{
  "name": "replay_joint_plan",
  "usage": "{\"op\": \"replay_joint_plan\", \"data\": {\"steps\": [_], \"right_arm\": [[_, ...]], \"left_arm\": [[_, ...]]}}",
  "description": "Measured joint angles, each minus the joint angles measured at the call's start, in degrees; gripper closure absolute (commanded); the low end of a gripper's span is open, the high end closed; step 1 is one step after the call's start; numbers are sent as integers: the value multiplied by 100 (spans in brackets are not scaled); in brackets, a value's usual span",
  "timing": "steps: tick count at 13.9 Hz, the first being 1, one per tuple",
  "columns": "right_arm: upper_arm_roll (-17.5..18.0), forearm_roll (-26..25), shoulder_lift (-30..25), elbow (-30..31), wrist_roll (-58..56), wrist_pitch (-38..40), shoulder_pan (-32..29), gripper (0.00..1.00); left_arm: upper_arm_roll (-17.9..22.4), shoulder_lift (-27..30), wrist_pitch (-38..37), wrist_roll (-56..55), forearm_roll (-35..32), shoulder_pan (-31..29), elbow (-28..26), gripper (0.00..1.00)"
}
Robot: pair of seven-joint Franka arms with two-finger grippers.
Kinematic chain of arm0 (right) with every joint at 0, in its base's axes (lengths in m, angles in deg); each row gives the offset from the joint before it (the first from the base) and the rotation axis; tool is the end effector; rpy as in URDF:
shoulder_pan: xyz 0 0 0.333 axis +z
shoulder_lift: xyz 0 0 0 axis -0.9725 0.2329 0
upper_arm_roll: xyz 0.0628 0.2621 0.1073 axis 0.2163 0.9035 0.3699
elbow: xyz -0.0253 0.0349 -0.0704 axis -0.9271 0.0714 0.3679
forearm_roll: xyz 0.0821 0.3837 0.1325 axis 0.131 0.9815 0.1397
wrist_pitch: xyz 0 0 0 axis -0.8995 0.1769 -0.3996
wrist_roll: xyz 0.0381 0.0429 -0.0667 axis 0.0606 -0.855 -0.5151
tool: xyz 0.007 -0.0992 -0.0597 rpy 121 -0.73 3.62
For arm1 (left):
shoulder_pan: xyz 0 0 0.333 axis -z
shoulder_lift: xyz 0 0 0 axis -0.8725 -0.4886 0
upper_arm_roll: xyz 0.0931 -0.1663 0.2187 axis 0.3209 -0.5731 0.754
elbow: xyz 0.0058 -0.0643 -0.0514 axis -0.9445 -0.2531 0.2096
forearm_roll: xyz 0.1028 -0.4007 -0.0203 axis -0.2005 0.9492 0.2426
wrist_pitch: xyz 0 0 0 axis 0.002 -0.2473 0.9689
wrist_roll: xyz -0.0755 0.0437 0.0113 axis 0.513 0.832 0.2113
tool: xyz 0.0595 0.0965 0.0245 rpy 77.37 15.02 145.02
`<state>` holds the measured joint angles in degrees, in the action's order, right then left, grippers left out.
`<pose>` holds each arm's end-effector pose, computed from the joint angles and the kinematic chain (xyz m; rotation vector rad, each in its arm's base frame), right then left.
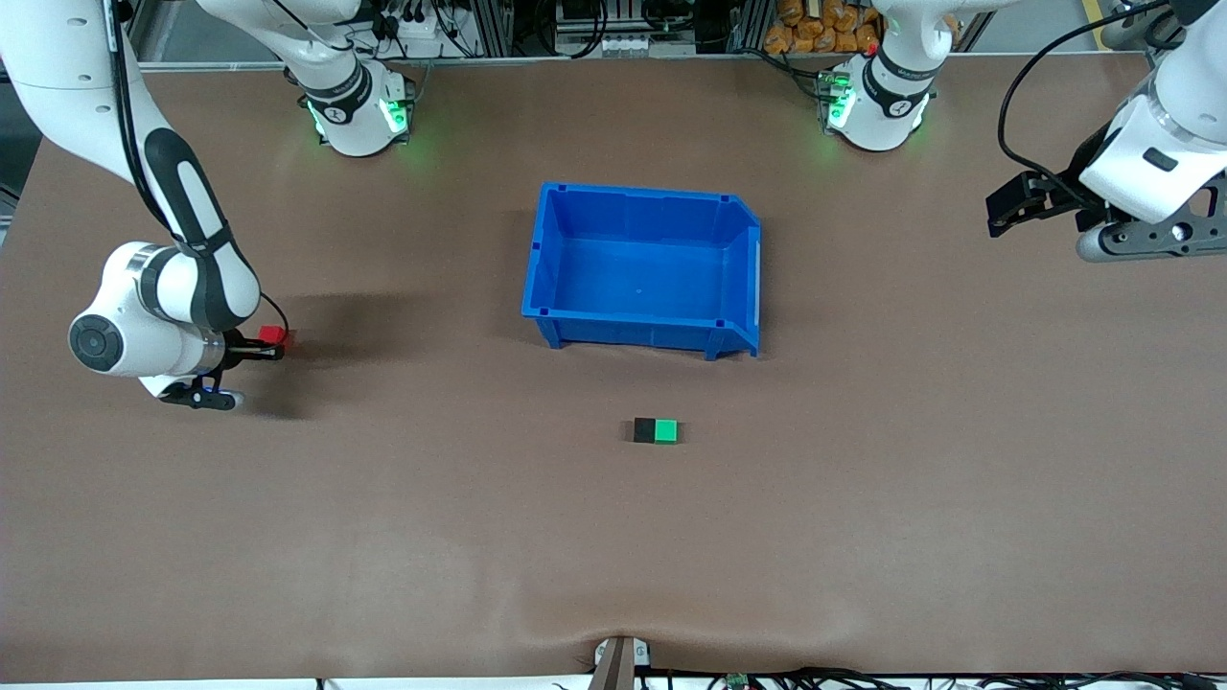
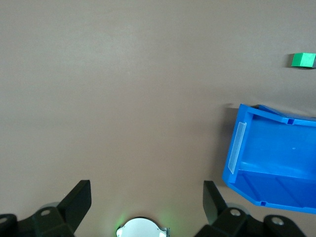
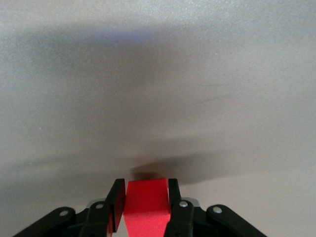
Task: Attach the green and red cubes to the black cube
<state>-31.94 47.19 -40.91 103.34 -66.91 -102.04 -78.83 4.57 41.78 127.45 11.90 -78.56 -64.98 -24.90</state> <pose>0.5425 -0.1084 0.1302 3.0843 -0.2125 -0.4883 0.5561 -0.0886 0.5919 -3.0583 -0.0382 0.0856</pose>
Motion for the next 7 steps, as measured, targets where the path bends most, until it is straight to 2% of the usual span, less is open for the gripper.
{"op": "replay_joint_plan", "data": {"steps": [2,3,4,5,7], "right_arm": [[0,0,11,4,0,0,0,44],[0,1,23,7,0,0,0,48],[0,1,35,10,0,0,0,56],[-1,1,45,10,1,0,0,72],[-1,4,54,9,2,0,-1,92]], "left_arm": [[0,-9,0,0,0,-7,23,0],[0,-9,0,4,0,-7,39,0],[-3,-8,0,8,0,-6,52,0],[-7,-8,0,12,0,-5,60,0],[-11,-8,0,18,0,-5,61,0]]}}
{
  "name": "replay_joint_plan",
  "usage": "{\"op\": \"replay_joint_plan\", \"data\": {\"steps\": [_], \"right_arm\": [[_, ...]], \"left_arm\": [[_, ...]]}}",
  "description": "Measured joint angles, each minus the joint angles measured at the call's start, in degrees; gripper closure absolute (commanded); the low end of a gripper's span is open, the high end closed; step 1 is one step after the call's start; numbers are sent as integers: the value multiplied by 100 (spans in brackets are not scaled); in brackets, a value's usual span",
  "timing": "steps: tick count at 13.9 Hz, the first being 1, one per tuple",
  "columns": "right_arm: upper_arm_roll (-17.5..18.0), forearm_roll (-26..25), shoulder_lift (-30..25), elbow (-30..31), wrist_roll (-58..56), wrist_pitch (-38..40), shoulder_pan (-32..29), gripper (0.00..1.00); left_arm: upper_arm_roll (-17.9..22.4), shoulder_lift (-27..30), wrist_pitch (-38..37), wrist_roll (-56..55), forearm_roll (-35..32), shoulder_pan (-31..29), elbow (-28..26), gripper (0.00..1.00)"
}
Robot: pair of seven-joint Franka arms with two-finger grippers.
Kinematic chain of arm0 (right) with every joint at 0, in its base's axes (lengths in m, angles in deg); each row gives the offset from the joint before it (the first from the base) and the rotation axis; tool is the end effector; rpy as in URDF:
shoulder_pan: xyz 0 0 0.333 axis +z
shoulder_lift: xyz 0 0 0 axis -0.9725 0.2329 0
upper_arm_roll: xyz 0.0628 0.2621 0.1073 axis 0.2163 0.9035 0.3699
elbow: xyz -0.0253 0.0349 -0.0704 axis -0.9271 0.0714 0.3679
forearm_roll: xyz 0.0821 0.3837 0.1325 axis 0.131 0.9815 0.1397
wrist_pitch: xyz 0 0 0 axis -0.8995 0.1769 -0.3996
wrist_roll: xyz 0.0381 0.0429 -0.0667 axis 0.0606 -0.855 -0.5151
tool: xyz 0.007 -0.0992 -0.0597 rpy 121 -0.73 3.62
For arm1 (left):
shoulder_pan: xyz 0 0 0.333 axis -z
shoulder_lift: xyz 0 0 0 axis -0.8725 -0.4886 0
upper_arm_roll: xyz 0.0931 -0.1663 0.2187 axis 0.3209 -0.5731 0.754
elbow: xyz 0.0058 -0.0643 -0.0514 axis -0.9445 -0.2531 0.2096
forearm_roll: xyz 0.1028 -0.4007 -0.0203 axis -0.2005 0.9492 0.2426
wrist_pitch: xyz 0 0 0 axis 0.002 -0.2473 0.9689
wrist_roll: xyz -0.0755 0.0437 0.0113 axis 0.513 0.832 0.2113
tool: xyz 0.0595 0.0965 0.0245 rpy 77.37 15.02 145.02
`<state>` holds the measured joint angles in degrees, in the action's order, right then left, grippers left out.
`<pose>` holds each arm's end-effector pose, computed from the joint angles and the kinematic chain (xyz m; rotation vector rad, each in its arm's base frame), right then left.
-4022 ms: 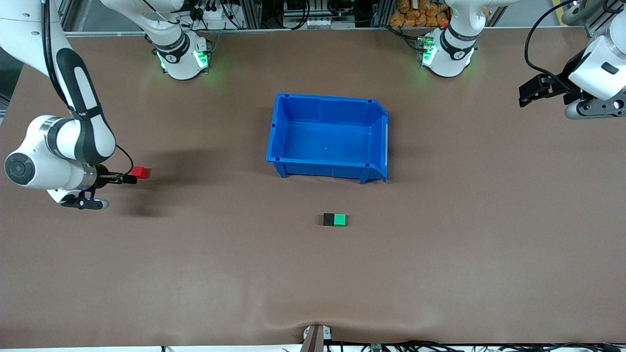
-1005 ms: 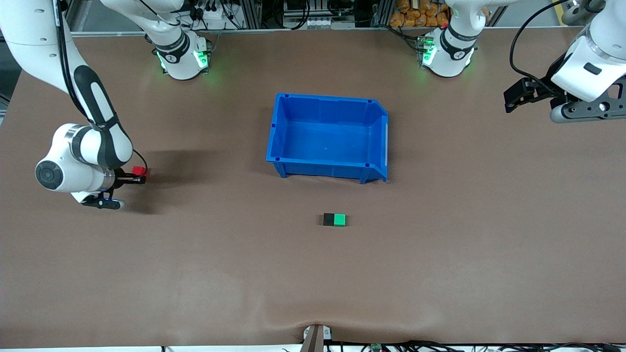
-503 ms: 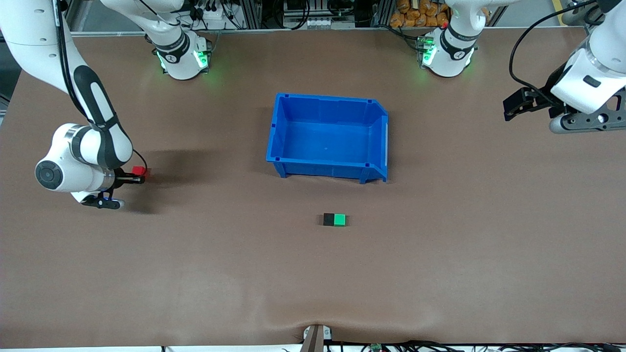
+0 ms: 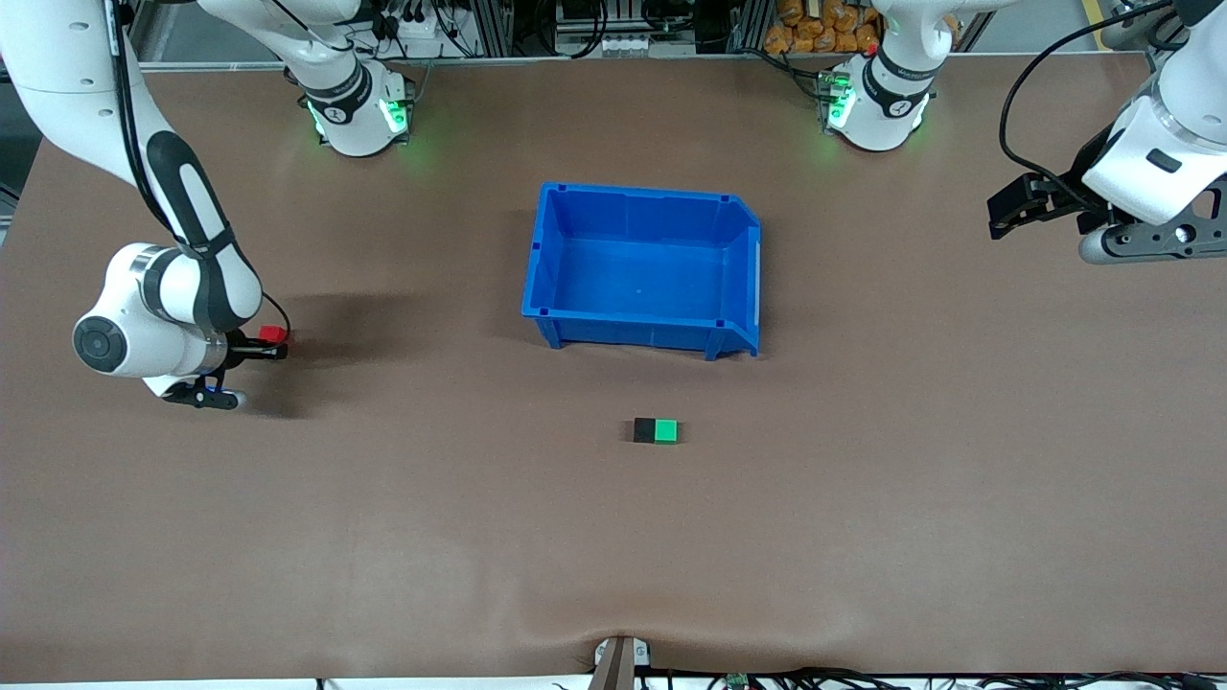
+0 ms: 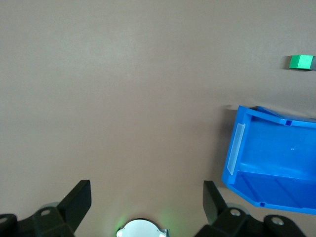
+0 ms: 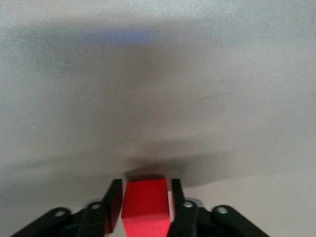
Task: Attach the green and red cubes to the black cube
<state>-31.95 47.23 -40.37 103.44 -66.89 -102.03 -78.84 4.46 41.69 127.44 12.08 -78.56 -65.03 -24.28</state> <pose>0.5398 -0.1084 0.1245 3.0817 -0.2143 -0.5057 0.5567 -0.0893 0.5962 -3.0608 -0.0323 0.0722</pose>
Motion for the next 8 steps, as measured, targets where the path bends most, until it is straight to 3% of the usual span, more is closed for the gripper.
{"op": "replay_joint_plan", "data": {"steps": [1,8], "right_arm": [[0,0,0,0,0,0,0,100],[-10,244,0,-5,60,66,-3,100]], "left_arm": [[0,0,-1,1,0,0,2,0],[-6,-3,-28,5,0,2,1,0]]}}
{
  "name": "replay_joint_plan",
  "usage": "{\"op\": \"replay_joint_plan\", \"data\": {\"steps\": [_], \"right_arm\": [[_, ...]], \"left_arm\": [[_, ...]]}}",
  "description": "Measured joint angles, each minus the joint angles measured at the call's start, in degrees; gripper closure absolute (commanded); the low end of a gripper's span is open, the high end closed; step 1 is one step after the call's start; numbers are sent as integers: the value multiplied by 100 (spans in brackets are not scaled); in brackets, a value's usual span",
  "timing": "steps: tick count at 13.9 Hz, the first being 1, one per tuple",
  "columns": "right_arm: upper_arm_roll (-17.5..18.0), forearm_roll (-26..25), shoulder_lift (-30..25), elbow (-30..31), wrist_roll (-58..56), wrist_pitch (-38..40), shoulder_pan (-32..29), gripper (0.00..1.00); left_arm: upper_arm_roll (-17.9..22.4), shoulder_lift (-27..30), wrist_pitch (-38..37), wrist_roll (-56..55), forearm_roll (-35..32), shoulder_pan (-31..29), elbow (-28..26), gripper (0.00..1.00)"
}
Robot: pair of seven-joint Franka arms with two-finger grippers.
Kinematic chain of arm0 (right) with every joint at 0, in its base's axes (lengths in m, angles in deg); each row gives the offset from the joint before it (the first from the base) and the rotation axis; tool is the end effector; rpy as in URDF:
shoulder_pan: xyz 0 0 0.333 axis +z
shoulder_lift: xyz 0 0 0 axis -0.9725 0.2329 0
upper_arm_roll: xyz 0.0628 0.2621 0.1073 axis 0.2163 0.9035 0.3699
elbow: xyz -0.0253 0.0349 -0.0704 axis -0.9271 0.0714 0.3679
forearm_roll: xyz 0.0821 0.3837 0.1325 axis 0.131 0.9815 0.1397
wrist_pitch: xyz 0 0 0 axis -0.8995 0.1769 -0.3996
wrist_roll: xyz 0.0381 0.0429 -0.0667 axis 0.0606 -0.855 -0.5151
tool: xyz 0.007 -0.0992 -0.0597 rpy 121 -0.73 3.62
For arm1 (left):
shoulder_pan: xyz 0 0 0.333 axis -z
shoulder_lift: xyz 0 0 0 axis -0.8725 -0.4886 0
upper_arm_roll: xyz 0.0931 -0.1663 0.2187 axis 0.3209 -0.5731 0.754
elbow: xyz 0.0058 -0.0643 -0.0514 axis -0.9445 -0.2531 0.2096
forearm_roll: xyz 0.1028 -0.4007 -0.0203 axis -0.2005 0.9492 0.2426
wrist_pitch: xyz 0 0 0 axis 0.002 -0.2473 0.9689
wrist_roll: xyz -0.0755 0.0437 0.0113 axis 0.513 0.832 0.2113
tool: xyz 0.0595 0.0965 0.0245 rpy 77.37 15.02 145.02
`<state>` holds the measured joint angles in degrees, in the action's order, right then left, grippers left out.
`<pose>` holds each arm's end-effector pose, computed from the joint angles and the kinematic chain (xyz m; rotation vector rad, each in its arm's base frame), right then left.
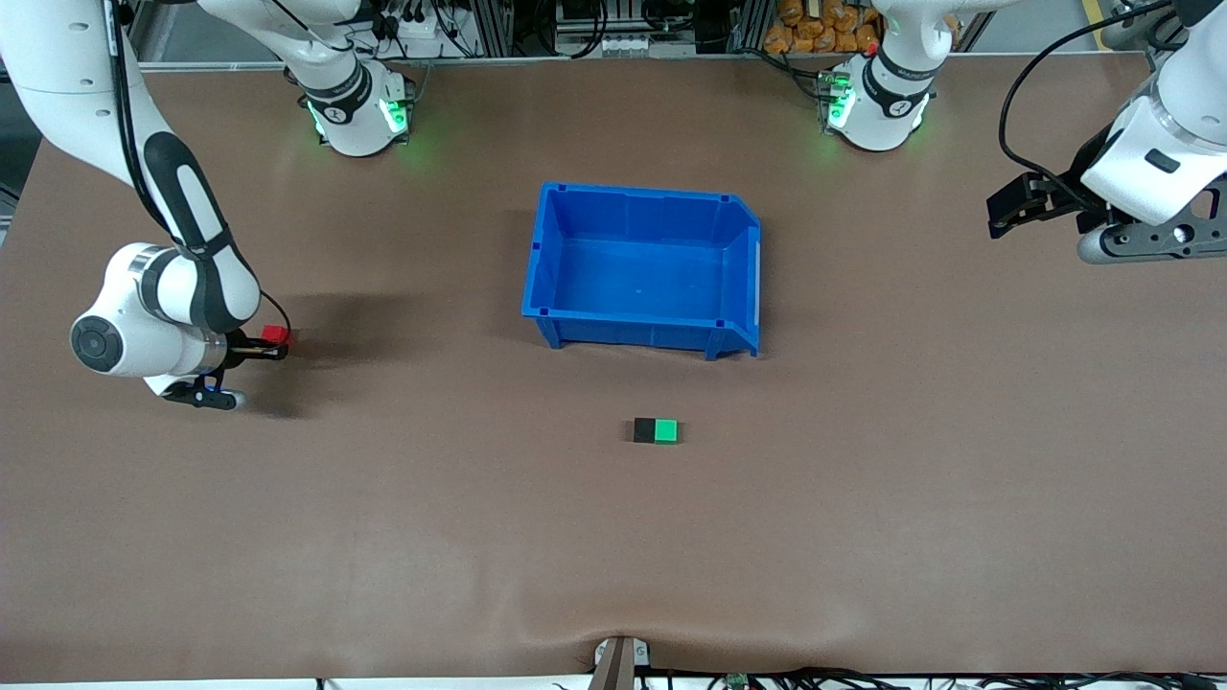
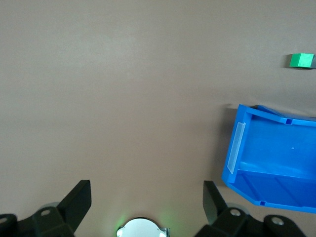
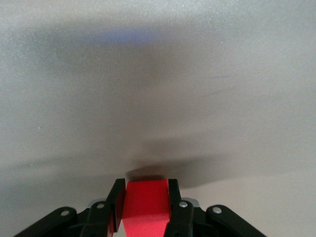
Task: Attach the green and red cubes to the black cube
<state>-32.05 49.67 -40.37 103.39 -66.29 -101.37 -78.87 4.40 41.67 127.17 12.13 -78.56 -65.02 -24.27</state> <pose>0.5387 -0.1078 0.1242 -3.0692 0.2816 0.5137 0.5562 -0.0898 0.5958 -3.0598 -0.0293 0.0795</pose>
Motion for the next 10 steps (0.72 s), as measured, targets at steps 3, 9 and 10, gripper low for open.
{"op": "replay_joint_plan", "data": {"steps": [3,9,10], "right_arm": [[0,42,0,-39,114,168,0,100],[5,64,0,-118,582,265,2,100],[6,65,0,-126,662,271,2,100]], "left_arm": [[-4,0,0,2,0,1,0,0],[-14,0,-3,2,0,8,0,0],[-14,0,-3,2,0,10,0,0]]}}
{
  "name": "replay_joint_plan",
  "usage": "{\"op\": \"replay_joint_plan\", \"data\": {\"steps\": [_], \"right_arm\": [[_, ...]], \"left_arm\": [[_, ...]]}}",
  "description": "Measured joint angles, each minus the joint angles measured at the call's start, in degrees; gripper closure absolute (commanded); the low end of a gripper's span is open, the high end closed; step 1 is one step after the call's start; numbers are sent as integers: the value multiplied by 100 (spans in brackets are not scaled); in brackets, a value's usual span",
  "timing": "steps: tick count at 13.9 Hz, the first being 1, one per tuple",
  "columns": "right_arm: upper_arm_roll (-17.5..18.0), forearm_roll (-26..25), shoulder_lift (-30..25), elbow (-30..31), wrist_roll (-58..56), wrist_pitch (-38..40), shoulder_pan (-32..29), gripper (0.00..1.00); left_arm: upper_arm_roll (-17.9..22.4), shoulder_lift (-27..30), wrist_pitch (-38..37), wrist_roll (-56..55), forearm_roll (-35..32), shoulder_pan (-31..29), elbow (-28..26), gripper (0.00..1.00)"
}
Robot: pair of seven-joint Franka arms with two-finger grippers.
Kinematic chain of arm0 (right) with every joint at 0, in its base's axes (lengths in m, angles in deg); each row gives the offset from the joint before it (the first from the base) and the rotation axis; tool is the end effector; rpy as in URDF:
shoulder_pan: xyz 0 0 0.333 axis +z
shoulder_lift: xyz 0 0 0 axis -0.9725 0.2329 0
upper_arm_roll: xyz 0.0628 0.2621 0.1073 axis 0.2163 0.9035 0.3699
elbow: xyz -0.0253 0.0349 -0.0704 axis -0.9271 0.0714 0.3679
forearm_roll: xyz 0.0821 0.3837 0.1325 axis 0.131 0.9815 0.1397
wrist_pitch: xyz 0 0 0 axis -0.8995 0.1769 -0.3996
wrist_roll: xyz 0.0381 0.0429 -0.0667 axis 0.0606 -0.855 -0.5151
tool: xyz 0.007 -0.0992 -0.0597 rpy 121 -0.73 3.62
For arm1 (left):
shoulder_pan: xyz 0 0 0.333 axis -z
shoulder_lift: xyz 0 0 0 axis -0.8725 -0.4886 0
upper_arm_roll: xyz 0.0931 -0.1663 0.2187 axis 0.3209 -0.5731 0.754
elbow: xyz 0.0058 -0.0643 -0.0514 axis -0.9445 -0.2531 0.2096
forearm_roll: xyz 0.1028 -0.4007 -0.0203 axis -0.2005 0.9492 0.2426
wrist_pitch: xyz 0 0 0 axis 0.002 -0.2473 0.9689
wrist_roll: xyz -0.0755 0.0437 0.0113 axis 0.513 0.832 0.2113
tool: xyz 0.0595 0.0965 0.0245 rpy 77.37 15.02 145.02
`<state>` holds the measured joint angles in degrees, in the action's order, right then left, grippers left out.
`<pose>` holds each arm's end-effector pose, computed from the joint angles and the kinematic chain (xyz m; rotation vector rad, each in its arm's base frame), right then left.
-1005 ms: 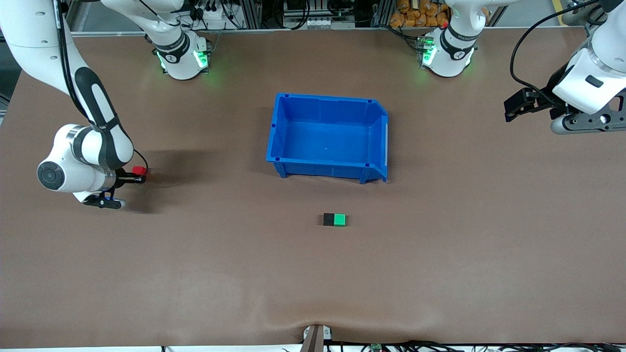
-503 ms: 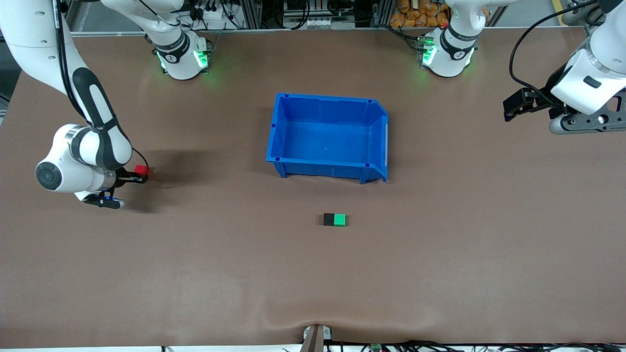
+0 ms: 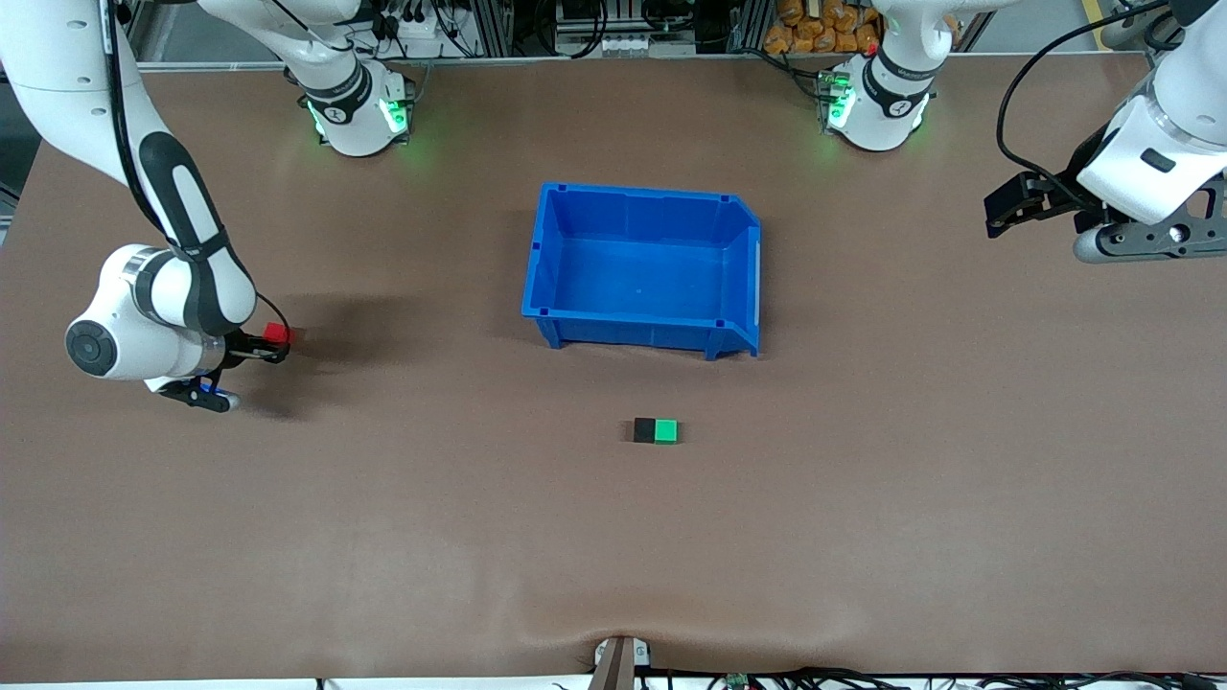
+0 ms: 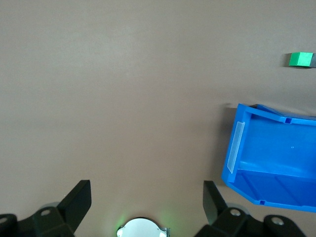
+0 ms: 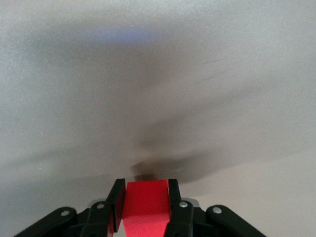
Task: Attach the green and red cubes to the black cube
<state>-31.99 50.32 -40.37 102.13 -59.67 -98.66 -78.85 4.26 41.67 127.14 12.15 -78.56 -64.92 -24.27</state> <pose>0.5419 -0.1061 0.1296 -3.0470 0.4676 0.5532 0.5557 -0.0921 0.5957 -3.0597 -0.0224 0.0801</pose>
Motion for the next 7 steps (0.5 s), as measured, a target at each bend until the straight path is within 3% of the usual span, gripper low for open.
{"op": "replay_joint_plan", "data": {"steps": [7], "right_arm": [[-2,358,-12,-45,662,227,0,100]], "left_arm": [[0,10,-14,0,0,-1,7,0]]}}
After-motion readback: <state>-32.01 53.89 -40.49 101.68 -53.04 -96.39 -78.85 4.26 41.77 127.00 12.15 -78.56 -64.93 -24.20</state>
